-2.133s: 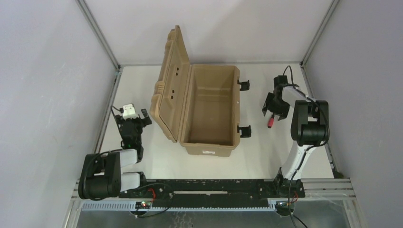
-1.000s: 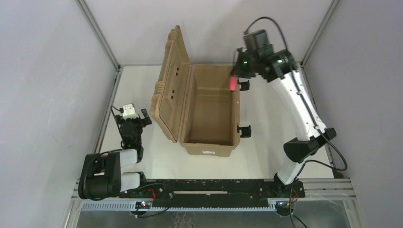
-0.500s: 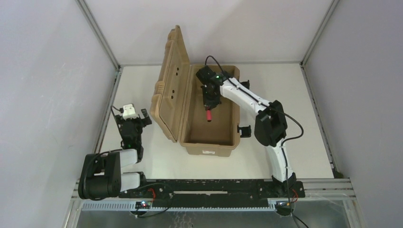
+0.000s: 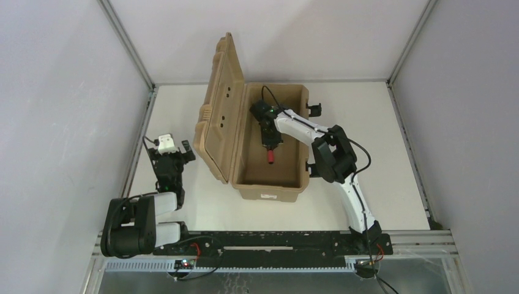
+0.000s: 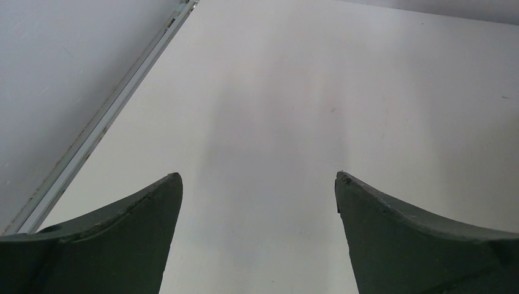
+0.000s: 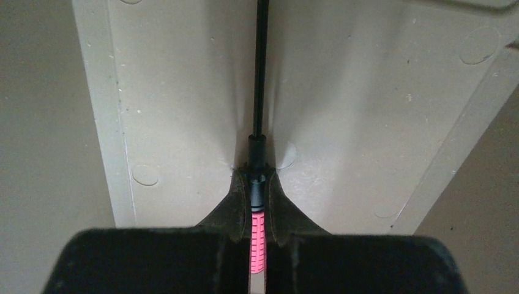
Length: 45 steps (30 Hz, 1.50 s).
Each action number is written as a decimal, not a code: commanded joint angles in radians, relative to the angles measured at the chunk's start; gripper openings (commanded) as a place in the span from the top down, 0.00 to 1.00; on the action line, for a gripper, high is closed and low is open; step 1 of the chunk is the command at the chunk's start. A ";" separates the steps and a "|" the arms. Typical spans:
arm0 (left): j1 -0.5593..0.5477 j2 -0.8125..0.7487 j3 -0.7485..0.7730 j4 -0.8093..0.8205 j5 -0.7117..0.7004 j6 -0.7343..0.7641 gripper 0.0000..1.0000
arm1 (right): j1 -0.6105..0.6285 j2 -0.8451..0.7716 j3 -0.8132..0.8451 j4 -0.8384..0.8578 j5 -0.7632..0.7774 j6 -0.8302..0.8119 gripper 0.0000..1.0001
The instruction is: Put the screwdriver in the bin
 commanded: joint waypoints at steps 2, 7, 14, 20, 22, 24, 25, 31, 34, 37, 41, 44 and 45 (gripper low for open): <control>-0.002 0.000 0.031 0.071 0.002 0.016 0.00 | -0.009 -0.008 -0.020 0.055 0.048 0.015 0.91; -0.002 -0.001 0.030 0.072 0.002 0.016 0.00 | -0.021 -0.033 -0.014 0.035 0.050 0.030 0.50; -0.002 0.000 0.030 0.072 0.001 0.016 0.00 | -0.028 -0.137 0.063 0.002 0.036 -0.002 0.32; -0.003 0.000 0.030 0.072 0.002 0.016 0.00 | -0.037 -0.283 0.121 -0.006 0.023 -0.108 0.01; -0.003 0.000 0.030 0.072 0.002 0.016 0.00 | -0.046 -0.356 0.104 0.029 0.023 -0.154 0.00; -0.003 0.000 0.030 0.072 0.001 0.016 0.00 | -0.062 -0.441 0.055 0.090 0.018 -0.201 0.00; -0.003 0.000 0.030 0.072 0.002 0.016 0.00 | -0.076 -0.486 0.001 0.132 0.019 -0.222 0.00; -0.003 0.000 0.030 0.072 0.002 0.016 0.00 | -0.204 -0.812 -0.397 0.490 0.028 -0.288 0.00; -0.002 0.000 0.030 0.071 0.000 0.016 0.00 | -0.310 -0.966 -0.606 0.653 0.006 -0.272 0.00; -0.003 -0.001 0.030 0.071 0.002 0.016 0.00 | -0.395 -1.072 -0.797 0.811 0.041 -0.294 0.00; -0.003 -0.001 0.030 0.071 0.001 0.016 0.00 | -0.490 -1.148 -1.039 1.024 0.030 -0.374 0.00; -0.003 -0.001 0.031 0.069 0.001 0.016 0.00 | -0.523 -1.180 -1.238 1.195 0.020 -0.440 0.00; -0.003 -0.001 0.031 0.069 0.001 0.016 0.00 | -0.524 -1.185 -1.285 1.247 0.016 -0.452 0.00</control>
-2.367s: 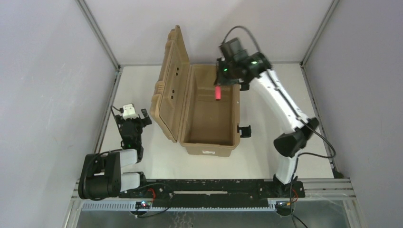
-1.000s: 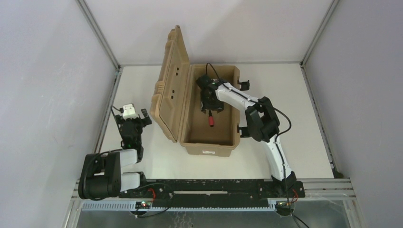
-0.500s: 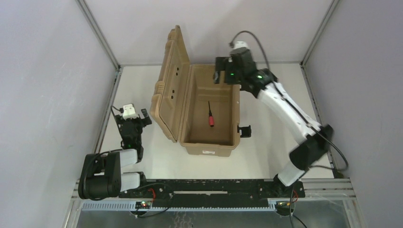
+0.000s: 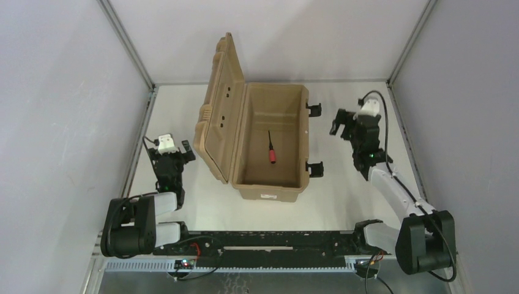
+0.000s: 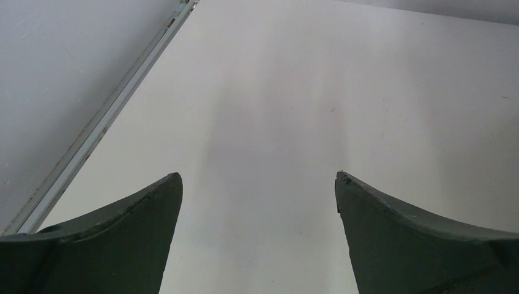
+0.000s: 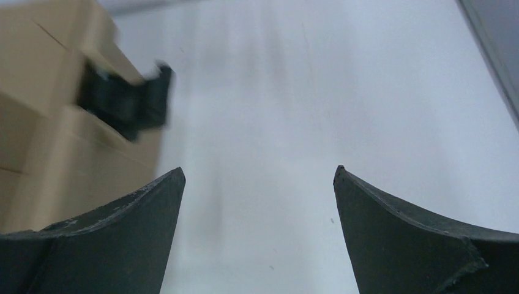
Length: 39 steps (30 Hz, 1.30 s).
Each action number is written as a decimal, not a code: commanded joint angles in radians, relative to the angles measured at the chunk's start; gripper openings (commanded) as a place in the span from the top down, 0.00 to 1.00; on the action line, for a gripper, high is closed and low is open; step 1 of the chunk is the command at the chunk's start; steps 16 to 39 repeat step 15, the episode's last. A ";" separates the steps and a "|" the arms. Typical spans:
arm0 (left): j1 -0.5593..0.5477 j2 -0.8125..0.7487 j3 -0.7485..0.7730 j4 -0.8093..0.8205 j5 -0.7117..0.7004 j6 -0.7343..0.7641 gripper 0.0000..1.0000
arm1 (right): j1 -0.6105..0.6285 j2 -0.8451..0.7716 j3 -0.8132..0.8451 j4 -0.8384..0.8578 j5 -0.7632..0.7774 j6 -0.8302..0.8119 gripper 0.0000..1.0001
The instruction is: Put the screwdriver in the bin
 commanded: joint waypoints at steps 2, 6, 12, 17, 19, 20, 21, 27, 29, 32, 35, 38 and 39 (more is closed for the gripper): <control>-0.004 -0.001 0.030 0.069 0.001 0.016 0.00 | -0.025 -0.032 -0.222 0.366 -0.041 -0.115 0.00; -0.004 -0.001 0.031 0.068 0.001 0.016 0.00 | -0.032 0.015 -0.266 0.409 -0.073 -0.097 0.00; -0.003 -0.001 0.032 0.068 0.000 0.016 0.00 | -0.032 0.049 -0.286 0.464 -0.084 -0.090 0.00; -0.003 -0.003 0.030 0.068 0.000 0.016 0.00 | -0.032 0.046 -0.286 0.468 -0.087 -0.091 0.00; -0.003 -0.003 0.030 0.068 0.000 0.016 0.00 | -0.032 0.046 -0.286 0.468 -0.087 -0.091 0.00; -0.003 -0.003 0.030 0.068 0.000 0.016 0.00 | -0.032 0.046 -0.286 0.468 -0.087 -0.091 0.00; -0.003 -0.003 0.030 0.068 0.000 0.016 0.00 | -0.032 0.046 -0.286 0.468 -0.087 -0.091 0.00; -0.003 -0.003 0.030 0.068 0.000 0.016 0.00 | -0.032 0.046 -0.286 0.468 -0.087 -0.091 0.00; -0.003 -0.003 0.030 0.068 0.000 0.016 0.00 | -0.032 0.046 -0.286 0.468 -0.087 -0.091 0.00; -0.003 -0.003 0.030 0.068 0.000 0.016 0.00 | -0.032 0.046 -0.286 0.468 -0.087 -0.091 0.00; -0.003 -0.003 0.030 0.068 0.000 0.016 0.00 | -0.032 0.046 -0.286 0.468 -0.087 -0.091 0.00; -0.003 -0.003 0.030 0.068 0.000 0.016 0.00 | -0.032 0.046 -0.286 0.468 -0.087 -0.091 0.00; -0.003 -0.003 0.030 0.068 0.000 0.016 0.00 | -0.032 0.046 -0.286 0.468 -0.087 -0.091 0.00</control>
